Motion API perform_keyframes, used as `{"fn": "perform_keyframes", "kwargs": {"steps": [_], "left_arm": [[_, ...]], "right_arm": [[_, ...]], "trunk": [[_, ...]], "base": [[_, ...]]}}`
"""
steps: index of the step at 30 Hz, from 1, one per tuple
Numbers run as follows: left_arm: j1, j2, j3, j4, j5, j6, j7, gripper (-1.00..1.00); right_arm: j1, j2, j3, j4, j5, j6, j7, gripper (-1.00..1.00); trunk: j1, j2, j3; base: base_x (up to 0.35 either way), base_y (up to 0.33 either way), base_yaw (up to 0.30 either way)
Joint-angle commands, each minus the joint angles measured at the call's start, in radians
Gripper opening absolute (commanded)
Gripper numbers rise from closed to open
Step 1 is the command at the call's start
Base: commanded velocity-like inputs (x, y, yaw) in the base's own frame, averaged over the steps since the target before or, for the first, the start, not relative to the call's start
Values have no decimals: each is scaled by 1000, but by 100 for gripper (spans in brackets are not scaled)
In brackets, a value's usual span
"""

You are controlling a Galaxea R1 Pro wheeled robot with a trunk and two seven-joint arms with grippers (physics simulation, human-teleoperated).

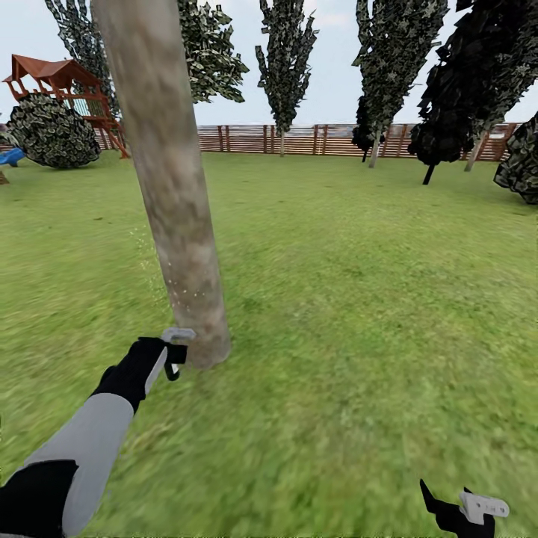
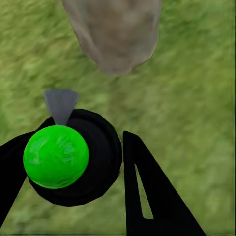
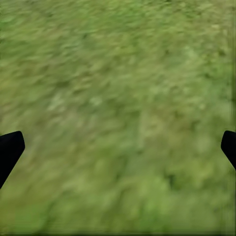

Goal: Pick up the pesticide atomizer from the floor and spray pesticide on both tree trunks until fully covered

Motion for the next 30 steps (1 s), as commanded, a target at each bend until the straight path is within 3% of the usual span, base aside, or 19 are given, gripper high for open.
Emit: {"fn": "perform_keyframes", "kwargs": {"steps": [1, 4, 7, 11, 15, 17, 19, 20, 22, 23, 25, 27, 30], "left_arm": [[-2, -3, -1, -1, -2, 0, 1, -100], [-14, -91, -5, -53, -11, 68, 13, -100], [-14, -128, -6, -109, -11, 114, 16, -100], [-15, -117, -2, -131, -14, 142, 15, -100], [-16, -1, 5, -186, -7, 210, 12, -100], [-12, 32, 4, -257, -6, 245, 11, -100], [-9, 25, 1, -278, -4, 262, 10, -100], [-7, 8, 0, -293, -3, 276, 10, -100], [-2, -58, -7, -319, -8, 295, 11, -100], [-1, -79, -18, -331, -9, 299, 11, -100], [-1, -93, -40, -349, -9, 318, 11, -100], [-11, -89, -55, -383, -10, 347, 10, -100], [-16, -25, -29, -400, -8, 354, 9, -100]], "right_arm": [[0, 0, 0, 0, 0, 0, 0, 100], [0, 0, 0, 0, 0, 0, 0, 100], [0, 0, 0, 0, 0, 0, 0, 100], [0, 0, 0, 0, 0, 0, 0, 100], [0, 0, 0, 0, 0, 0, 0, 100], [0, 0, 0, 0, 0, 1, 0, 100], [0, 0, 0, 0, 0, 1, 0, 100], [0, 0, 0, 0, 0, 0, 0, 100], [0, 0, 0, 0, 0, 0, 0, 100], [0, 0, 0, 0, 0, 0, 0, 100], [0, 0, 0, 0, 0, 0, 0, 100], [0, 0, 0, 0, 0, 0, 0, 100], [0, 0, 0, 0, 0, 0, 0, 100]], "trunk": [[0, 0, 0], [0, 0, 0], [0, 0, 0], [0, 0, 0], [0, 0, 0], [0, 0, 0], [0, 0, 0], [0, 0, 0], [0, 0, 0], [0, 0, 0], [0, 0, 0], [0, 0, 0], [0, 0, 0]], "base": [[-51, 0, 0], [-8, 0, 0], [-1, 0, 0], [0, 0, 0], [0, 0, 0], [0, 0, 0], [0, 0, 0], [0, 0, 0], [0, 0, 0], [0, 0, 0], [0, 0, 0], [0, 0, 0], [0, 0, 0]]}}
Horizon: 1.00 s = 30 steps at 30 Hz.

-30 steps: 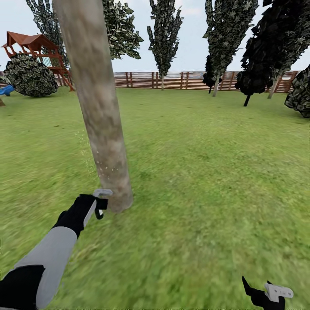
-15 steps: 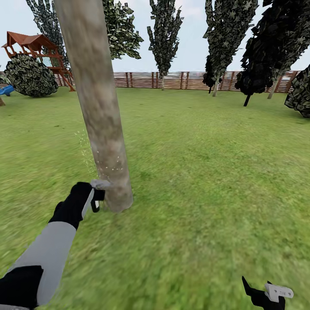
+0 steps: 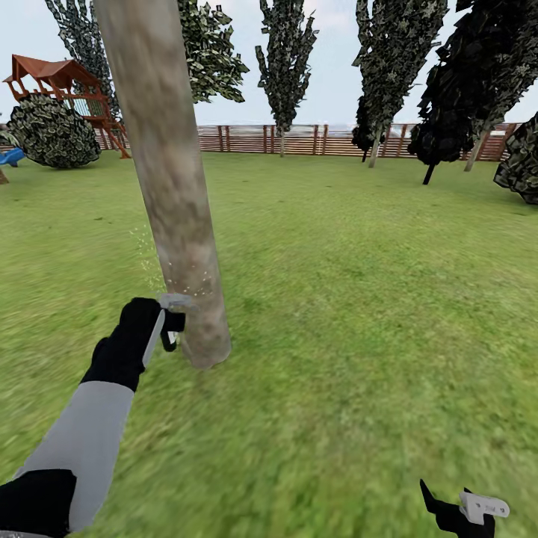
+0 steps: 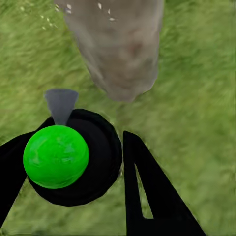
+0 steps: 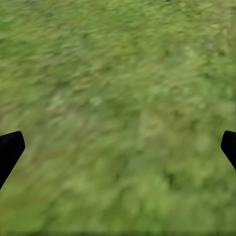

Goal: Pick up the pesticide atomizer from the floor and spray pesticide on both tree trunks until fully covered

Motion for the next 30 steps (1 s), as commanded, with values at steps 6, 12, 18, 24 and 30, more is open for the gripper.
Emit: {"fn": "perform_keyframes", "kwargs": {"steps": [6, 12, 18, 24, 30], "left_arm": [[-13, 28, 19, -30, 18, 7, -5, -100], [-7, -43, -25, -90, 11, 10, -4, -100], [-8, 22, 36, -117, 15, 11, -5, -100], [-12, -63, -11, -159, 17, 10, -5, -100], [-15, -51, -14, -206, 16, 10, -5, -100]], "right_arm": [[0, 0, 0, 0, 0, 0, 0, 100], [0, 0, 0, 0, 0, 0, 0, 100], [0, 0, 0, 0, 0, 0, 0, 100], [0, 0, 0, 0, 0, 0, 0, 100], [0, 0, 0, 0, 0, 0, 0, 100]], "trunk": [[0, 0, 0], [0, 0, 0], [0, 0, 0], [0, 0, 0], [0, 0, 0]], "base": [[0, 0, 0], [0, 0, 0], [-97, 0, 0], [-15, 0, 0], [0, 0, 0]]}}
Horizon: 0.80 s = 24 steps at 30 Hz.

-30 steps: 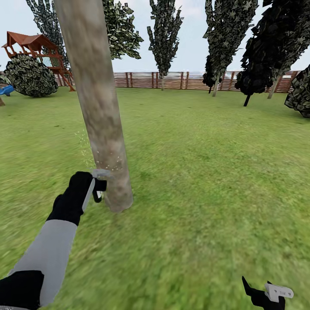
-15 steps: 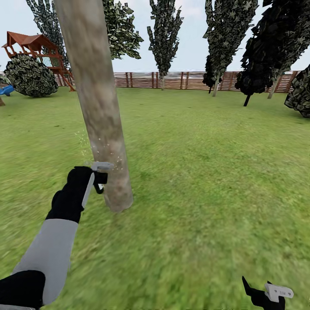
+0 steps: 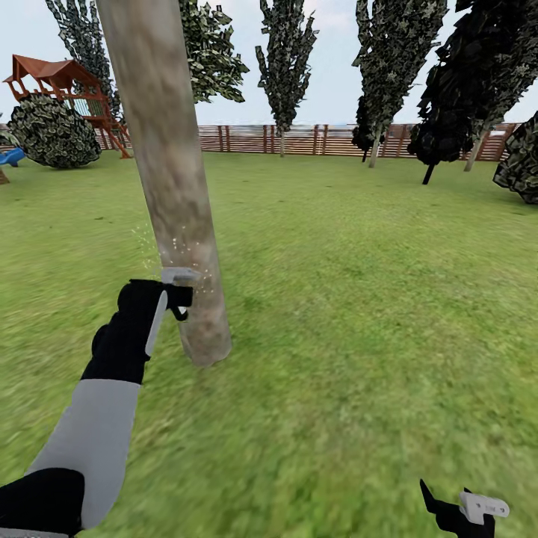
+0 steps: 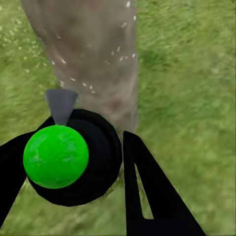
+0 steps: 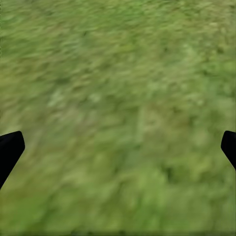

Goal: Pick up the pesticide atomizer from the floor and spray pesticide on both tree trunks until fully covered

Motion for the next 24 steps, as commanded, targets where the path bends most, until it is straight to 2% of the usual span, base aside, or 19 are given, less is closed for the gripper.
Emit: {"fn": "perform_keyframes", "kwargs": {"steps": [1, 3, 5, 7, 10, 11, 12, 13, 15, 16, 17, 19, 22, 24], "left_arm": [[0, 15, 7, -5, 7, 0, -1, -100], [-2, 50, 33, -9, 10, 0, -1, -100], [-13, 65, 54, -12, 14, 0, -2, -100], [-20, 51, 54, -33, 29, 1, -2, -100], [-21, -1, 47, -50, 51, 1, -4, -100], [-20, -11, 41, -52, 53, 1, -4, -100], [-19, -21, 18, -54, 55, 1, -4, -100], [-18, -21, 8, -59, 53, 1, -4, -100], [-20, -12, 9, -64, 51, 1, -3, -100], [-26, 10, 39, -66, 49, 1, -3, -100], [-44, 38, 88, -63, 51, 1, -2, -100], [-75, 68, 134, -55, 52, 1, -1, -100], [-81, 95, 143, -54, 47, 0, -1, -100], [-73, 97, 138, -56, 43, -2, -1, -100]], "right_arm": [[0, 0, 0, 0, 0, 0, 0, 100], [0, 0, 0, 0, 0, 0, 0, 100], [0, 0, 0, 0, 0, 0, 0, 100], [0, 0, 0, 0, 0, 0, 0, 100], [0, 0, 0, 0, 0, 0, 0, 100], [0, 0, 0, 0, 0, 0, 0, 100], [0, 0, 0, 0, 0, 0, 0, 100], [0, 0, 0, 0, 0, 0, 0, 100], [0, 0, 0, 0, 0, 0, 0, 100], [0, 0, 0, 0, 0, 0, 0, 100], [0, 0, 0, 0, 1, 0, 0, 100], [0, 0, 0, 0, 1, 0, 0, 100], [0, 0, 0, 0, 1, 0, 0, 100], [0, 0, 0, 0, 2, 0, 0, 100]], "trunk": [[0, 0, 0], [0, 0, 0], [0, 0, 0], [0, 0, 0], [0, 0, 0], [0, 0, 0], [0, 0, 0], [0, 0, 0], [0, 0, 0], [0, 0, 0], [0, 0, 0], [0, 0, 0], [0, 0, 0], [0, 0, 0]], "base": [[0, 0, 0], [0, 0, 0], [0, 0, 0], [0, 0, 0], [0, 0, 0], [0, 0, 0], [0, 0, 0], [0, 0, 0], [0, 0, 0], [0, 0, 0], [0, 0, 0], [0, 0, 0], [0, 0, 0], [0, 0, 0]]}}
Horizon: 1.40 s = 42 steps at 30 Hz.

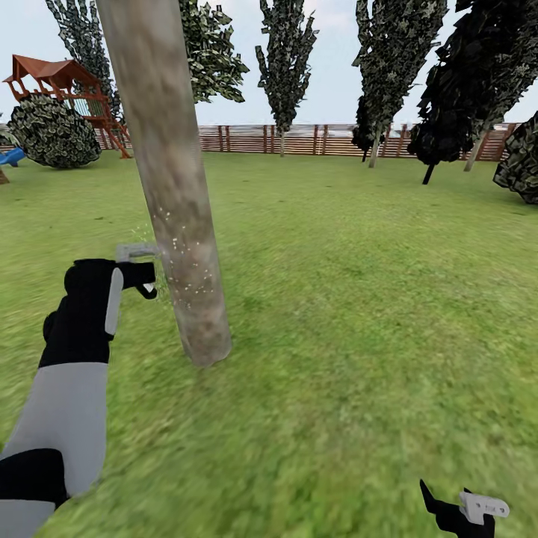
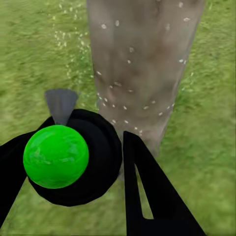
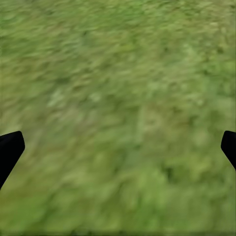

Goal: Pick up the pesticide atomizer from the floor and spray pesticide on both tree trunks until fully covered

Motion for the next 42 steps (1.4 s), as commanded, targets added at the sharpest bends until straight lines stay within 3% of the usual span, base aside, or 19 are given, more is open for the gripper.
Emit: {"fn": "perform_keyframes", "kwargs": {"steps": [1, 2, 4, 6, 10, 14, 16, 17, 19, 24, 33, 42], "left_arm": [[18, -2, -6, -1, -1, -3, -1, -100], [50, -5, -23, -1, -1, -6, 0, -100], [142, -7, -102, 1, -3, -14, 5, -100], [212, -8, -136, 3, -2, -24, 9, -100], [318, -2, -133, 19, -6, -56, 26, -100], [351, -12, -128, 204, 10, -271, 133, -100], [354, -20, -102, 315, 62, -378, 196, -100], [355, -23, -83, 404, 133, -482, 230, -100], [355, -27, -80, 459, 176, -556, 278, -100], [357, -45, -82, 475, 186, -581, 312, -100], [358, -48, -84, 464, 187, -586, 310, -100], [358, -46, -84, 464, 186, -586, 311, -100]], "right_arm": [[0, 0, 0, 0, 0, 0, 0, 100], [0, 0, 0, 1, 0, 0, 0, 100], [0, 1, 0, 1, 0, 0, 0, 100], [0, 0, 0, 1, 0, 0, 0, 100], [0, 0, 0, 1, 0, 0, 0, 100], [0, 0, 0, 1, 0, -1, 0, 100], [1, 0, 0, 1, 0, -1, 0, 100], [1, 0, 0, 1, 0, -1, 0, 100], [1, 0, 0, -1, -1, -1, 0, 100], [1, 0, 0, 0, 0, -1, 0, 100], [1, 1, 0, 1, 0, -1, 0, 100], [1, 2, 0, 1, 0, -1, 0, 100]], "trunk": [[0, 0, 0], [0, 0, 0], [0, 0, 0], [0, 0, 0], [0, 0, 0], [0, 0, 0], [0, 0, 0], [0, 0, 0], [0, 0, 0], [0, 0, 0], [0, 0, 0], [0, 0, 0]], "base": [[0, 0, 0], [0, 0, 0], [0, 0, 0], [0, 0, 0], [0, 0, 0], [0, 0, 0], [0, 0, 0], [0, 0, 0], [0, 0, 0], [0, -103, 0], [17, -264, 0], [226, -194, 0]]}}
